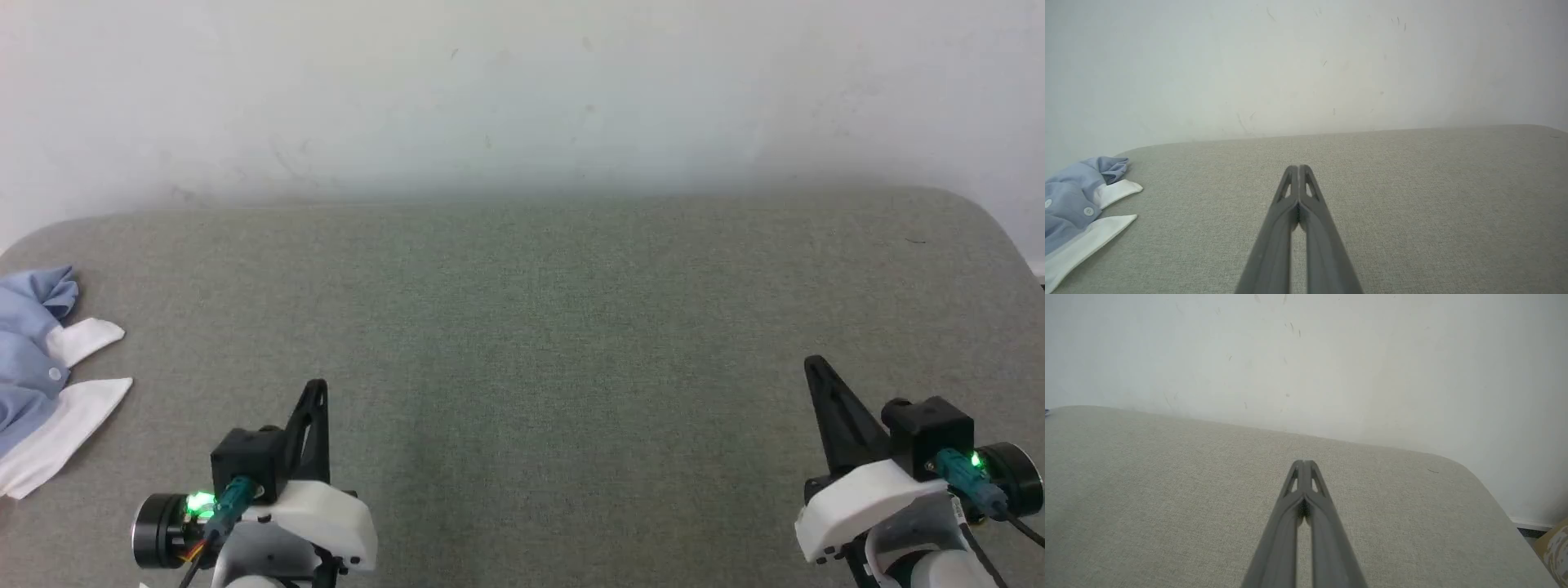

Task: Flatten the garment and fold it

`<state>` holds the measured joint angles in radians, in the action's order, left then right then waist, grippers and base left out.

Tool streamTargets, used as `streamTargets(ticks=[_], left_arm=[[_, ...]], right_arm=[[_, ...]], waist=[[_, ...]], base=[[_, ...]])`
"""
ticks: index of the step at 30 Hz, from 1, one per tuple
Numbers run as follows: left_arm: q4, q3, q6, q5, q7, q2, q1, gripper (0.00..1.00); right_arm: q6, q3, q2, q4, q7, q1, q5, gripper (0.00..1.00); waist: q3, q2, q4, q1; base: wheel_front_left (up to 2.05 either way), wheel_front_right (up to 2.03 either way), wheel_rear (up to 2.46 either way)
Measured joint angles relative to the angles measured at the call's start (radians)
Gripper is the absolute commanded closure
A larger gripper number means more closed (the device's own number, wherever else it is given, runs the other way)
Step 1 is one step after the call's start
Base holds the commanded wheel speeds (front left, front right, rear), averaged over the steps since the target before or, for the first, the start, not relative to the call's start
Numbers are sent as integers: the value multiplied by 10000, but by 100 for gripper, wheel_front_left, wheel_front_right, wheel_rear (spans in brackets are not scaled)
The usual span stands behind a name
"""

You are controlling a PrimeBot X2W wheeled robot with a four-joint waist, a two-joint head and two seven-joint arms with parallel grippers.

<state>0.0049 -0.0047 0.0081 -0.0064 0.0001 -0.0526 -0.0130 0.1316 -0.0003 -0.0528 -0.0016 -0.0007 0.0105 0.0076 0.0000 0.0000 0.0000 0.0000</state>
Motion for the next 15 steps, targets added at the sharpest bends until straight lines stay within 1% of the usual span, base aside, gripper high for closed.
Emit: streamTargets(ticks=[15], left_arm=[[0,0,0,0,0,0,0,100]], right_arm=[[-2,0,0,0,0,-1,0,100]], waist=[[0,0,0,0]], base=[[0,0,0]])
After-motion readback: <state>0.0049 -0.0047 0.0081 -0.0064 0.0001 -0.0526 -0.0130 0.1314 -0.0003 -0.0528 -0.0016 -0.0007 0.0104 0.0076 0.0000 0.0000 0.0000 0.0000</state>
